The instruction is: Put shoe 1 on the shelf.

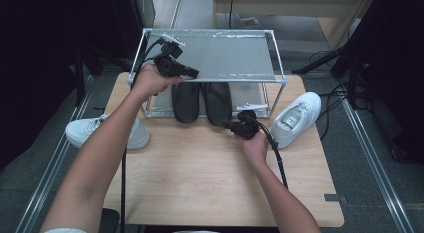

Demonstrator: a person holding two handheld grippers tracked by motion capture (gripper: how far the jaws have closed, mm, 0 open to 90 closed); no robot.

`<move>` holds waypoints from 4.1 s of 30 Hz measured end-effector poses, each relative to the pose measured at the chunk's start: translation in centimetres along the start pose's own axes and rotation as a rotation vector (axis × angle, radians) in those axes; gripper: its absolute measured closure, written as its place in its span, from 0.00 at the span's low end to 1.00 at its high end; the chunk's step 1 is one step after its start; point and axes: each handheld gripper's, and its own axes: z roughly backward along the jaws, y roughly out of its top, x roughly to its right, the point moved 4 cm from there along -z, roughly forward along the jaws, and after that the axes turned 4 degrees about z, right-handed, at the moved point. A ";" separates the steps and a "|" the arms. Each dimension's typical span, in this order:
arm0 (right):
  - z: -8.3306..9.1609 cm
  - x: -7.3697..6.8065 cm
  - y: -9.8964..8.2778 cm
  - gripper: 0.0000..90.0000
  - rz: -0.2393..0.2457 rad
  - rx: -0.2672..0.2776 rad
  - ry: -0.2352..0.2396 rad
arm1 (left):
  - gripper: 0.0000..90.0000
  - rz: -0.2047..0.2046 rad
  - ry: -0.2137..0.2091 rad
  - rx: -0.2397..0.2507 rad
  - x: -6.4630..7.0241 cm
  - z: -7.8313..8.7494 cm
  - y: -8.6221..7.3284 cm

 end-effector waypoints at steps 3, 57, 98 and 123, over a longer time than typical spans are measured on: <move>-0.8 -0.5 0.4 1.00 0.010 -0.001 0.006 | 0.98 0.001 -0.001 0.001 0.0 0.0 0.0; 9.1 -5.3 -0.5 0.58 0.209 0.056 0.123 | 0.47 -0.011 -0.055 0.039 5.5 4.5 -7.3; 10.7 -4.5 -4.0 0.56 0.210 0.052 0.154 | 0.46 0.110 -0.041 0.060 5.3 5.9 -19.4; 10.2 -4.4 -4.3 0.55 0.204 0.025 0.147 | 0.60 0.219 0.134 0.054 -1.5 11.0 -22.5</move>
